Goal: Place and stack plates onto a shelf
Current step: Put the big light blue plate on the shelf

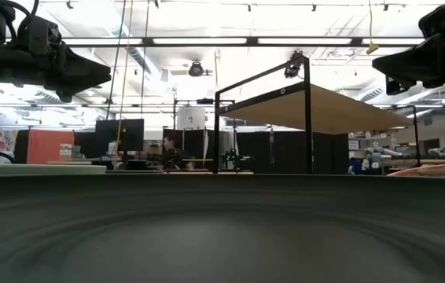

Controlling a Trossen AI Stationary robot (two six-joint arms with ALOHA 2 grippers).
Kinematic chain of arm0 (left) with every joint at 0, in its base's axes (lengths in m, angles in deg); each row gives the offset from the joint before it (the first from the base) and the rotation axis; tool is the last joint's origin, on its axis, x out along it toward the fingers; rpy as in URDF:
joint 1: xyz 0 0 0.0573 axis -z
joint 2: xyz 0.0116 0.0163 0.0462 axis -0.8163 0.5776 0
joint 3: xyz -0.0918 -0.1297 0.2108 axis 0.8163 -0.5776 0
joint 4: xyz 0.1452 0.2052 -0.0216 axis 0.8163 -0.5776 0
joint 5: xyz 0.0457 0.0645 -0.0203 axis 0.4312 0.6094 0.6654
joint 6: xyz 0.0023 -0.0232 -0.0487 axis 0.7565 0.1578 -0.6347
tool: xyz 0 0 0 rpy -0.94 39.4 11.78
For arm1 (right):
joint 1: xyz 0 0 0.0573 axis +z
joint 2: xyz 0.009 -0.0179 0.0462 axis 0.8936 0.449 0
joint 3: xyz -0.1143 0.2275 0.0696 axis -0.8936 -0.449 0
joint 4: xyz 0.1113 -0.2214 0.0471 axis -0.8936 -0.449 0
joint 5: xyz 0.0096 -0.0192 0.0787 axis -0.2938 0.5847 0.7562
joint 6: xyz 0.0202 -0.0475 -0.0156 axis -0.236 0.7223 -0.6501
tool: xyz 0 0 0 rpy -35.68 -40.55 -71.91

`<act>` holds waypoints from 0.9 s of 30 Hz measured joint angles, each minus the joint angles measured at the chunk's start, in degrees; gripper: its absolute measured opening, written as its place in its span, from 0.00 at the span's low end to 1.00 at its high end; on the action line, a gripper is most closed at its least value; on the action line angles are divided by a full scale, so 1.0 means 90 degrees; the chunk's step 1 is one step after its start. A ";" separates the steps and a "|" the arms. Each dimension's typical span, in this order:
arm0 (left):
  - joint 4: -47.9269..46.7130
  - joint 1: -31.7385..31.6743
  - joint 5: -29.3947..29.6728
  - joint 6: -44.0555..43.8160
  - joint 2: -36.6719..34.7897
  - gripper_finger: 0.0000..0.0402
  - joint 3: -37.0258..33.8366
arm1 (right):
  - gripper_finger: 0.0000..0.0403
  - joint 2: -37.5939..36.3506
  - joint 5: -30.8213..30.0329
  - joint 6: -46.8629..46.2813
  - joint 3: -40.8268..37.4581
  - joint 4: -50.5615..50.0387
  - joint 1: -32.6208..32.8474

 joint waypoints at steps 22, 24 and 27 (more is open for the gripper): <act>0.0000 0.0000 0.0000 0.0000 0.0002 0.34 -0.0002 | 0.04 0.0000 -0.0014 0.0104 0.0001 0.0003 0.0001; 0.0000 0.0000 0.0000 0.0000 0.0002 0.34 -0.0001 | 0.04 0.0000 -0.0016 0.0148 -0.0001 0.0051 0.0001; -0.0002 0.0000 0.0000 0.0000 0.0002 0.34 -0.0002 | 0.04 -0.0002 -0.0029 0.0126 -0.0001 0.0206 -0.0001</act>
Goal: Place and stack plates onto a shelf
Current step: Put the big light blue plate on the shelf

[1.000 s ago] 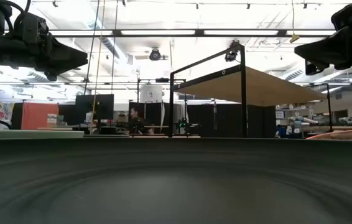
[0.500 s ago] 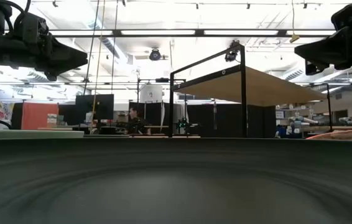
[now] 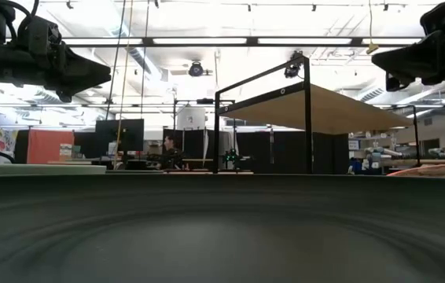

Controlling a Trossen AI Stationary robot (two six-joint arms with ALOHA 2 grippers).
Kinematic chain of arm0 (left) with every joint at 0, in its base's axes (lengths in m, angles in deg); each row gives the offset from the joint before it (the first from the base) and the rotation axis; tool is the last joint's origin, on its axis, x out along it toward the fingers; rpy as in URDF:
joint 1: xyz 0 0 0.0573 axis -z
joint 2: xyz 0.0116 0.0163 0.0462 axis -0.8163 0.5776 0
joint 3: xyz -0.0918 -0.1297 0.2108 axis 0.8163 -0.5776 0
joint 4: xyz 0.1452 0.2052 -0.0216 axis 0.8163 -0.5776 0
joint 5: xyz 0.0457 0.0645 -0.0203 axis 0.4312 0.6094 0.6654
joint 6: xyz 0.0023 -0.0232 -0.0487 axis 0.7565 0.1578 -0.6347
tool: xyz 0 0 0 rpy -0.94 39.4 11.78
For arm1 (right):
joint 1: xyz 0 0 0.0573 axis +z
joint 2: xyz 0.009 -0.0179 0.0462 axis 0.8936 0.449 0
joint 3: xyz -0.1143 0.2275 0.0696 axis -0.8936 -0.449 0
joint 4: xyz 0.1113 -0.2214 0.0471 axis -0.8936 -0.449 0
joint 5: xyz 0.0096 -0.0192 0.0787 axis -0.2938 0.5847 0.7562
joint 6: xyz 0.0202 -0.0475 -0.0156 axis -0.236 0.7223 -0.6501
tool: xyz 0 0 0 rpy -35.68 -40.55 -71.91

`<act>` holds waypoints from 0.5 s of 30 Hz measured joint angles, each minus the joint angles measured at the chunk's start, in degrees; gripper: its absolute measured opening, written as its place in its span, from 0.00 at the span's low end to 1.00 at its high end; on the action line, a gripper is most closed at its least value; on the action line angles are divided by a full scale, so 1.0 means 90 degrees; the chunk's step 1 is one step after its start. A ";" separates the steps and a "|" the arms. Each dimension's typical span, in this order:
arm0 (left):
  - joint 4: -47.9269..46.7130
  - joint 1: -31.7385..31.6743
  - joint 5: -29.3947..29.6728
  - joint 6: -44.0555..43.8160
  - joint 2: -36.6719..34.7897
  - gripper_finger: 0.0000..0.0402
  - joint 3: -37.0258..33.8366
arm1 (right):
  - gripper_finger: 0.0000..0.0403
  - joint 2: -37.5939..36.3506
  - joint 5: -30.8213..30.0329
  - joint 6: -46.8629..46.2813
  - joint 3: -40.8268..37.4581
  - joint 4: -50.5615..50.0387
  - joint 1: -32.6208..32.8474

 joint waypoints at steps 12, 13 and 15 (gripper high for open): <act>0.0002 0.0000 0.0001 0.0000 0.0000 0.34 -0.0001 | 0.06 0.0000 -0.0150 -0.1509 0.0000 0.1044 0.0001; 0.0002 -0.0001 0.0001 0.0000 0.0000 0.34 -0.0001 | 0.07 0.0000 -0.0147 -0.1585 0.0000 0.1115 0.0002; 0.0000 -0.0002 0.0000 0.0000 0.0000 0.34 -0.0001 | 0.11 0.0000 -0.0145 -0.1652 0.0000 0.1227 0.0002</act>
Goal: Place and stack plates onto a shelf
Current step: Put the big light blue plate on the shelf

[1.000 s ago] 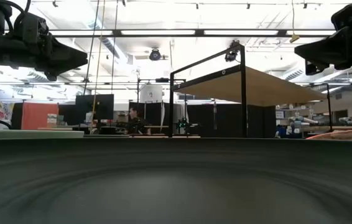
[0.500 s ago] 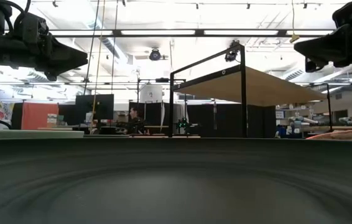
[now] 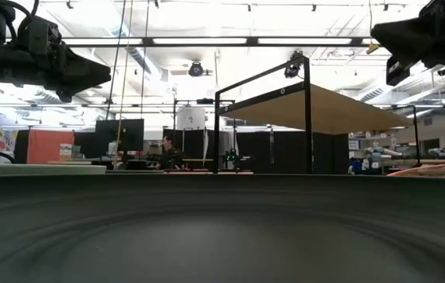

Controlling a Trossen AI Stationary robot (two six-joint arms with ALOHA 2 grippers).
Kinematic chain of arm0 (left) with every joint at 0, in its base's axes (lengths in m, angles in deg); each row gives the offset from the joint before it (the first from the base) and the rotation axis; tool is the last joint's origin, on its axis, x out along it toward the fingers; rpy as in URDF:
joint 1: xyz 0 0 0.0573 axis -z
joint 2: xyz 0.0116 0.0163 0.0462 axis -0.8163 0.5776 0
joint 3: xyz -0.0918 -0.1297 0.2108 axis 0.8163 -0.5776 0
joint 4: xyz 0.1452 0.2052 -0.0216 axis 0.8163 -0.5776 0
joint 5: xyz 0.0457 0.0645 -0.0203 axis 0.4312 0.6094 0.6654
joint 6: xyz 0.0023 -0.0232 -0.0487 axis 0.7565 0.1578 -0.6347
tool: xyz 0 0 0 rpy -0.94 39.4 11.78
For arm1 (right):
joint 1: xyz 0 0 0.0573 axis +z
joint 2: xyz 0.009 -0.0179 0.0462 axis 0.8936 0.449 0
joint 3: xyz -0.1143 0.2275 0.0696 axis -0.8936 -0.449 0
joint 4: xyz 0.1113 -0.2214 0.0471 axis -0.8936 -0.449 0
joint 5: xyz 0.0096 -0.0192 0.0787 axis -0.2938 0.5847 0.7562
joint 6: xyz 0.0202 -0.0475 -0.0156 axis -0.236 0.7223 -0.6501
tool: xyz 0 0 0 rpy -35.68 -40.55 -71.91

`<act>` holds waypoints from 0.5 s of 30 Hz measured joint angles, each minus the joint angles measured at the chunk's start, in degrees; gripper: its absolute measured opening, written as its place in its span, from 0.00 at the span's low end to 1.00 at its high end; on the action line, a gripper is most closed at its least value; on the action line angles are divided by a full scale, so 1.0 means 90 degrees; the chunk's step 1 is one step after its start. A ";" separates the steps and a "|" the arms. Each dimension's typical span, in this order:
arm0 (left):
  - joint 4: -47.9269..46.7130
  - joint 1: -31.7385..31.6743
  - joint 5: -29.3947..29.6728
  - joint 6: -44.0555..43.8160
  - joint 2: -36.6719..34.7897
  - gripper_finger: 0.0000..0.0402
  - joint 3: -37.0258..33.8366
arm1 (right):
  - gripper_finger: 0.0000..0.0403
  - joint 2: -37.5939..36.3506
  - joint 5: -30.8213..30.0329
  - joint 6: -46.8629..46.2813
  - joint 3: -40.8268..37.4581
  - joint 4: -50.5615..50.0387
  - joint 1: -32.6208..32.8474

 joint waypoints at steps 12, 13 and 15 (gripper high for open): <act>0.0002 -0.0001 0.0002 0.0000 0.0000 0.34 0.0002 | 0.43 0.0000 0.0004 -0.0121 0.0000 0.0748 0.0000; 0.0000 0.0001 0.0002 0.0000 0.0000 0.34 0.0001 | 0.45 0.0000 0.0005 -0.0114 0.0019 0.0771 -0.0001; 0.0001 0.0000 0.0001 0.0000 0.0000 0.34 0.0001 | 0.47 0.0002 0.0035 -0.0127 0.0126 0.0710 0.0001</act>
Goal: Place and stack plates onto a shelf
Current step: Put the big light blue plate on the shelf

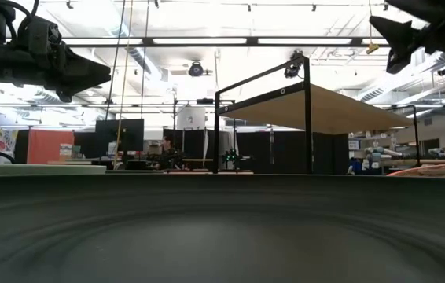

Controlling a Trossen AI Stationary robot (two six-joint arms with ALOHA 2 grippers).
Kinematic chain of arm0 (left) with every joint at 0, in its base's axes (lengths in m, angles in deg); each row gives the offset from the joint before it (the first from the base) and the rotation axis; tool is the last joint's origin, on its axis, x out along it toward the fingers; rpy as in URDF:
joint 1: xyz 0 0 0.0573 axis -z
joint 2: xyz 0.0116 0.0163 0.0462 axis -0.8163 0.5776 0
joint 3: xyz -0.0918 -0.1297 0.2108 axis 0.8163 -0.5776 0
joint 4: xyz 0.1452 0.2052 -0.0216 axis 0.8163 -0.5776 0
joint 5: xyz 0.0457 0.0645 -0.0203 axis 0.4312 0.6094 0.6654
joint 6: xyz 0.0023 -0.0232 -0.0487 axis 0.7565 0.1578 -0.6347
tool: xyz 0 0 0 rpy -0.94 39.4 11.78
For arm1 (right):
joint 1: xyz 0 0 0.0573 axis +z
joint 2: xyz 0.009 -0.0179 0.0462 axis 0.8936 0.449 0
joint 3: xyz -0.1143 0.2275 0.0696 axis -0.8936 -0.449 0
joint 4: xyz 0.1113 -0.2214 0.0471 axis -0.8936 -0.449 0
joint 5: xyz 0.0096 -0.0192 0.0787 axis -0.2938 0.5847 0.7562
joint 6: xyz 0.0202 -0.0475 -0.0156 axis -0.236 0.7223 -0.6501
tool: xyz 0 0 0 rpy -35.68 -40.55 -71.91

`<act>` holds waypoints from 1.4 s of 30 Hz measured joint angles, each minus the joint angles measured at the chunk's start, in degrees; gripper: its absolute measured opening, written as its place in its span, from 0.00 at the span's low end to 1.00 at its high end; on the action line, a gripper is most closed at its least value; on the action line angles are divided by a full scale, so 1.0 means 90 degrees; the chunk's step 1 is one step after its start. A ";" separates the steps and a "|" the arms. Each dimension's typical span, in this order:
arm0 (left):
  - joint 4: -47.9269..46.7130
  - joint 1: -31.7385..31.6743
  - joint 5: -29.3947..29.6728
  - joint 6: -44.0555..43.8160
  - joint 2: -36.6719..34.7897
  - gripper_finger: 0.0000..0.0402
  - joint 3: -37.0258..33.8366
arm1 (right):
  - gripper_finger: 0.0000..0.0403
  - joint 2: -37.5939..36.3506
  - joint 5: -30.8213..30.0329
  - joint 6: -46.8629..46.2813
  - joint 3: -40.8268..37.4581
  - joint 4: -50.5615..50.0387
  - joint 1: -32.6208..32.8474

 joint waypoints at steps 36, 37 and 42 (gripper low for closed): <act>-0.0001 -0.0001 0.0001 -0.0001 0.0000 0.34 0.0001 | 0.48 0.4020 0.1356 -0.3272 0.4223 -0.5432 0.2043; -0.0001 0.0001 0.0000 0.0000 0.0000 0.34 -0.0001 | 0.48 0.4117 0.1347 -0.3376 0.4223 -0.5507 0.2151; -0.0001 -0.0001 0.0000 0.0000 0.0001 0.34 0.0000 | 0.46 0.4568 0.1298 -0.4035 0.4223 -0.6253 0.2563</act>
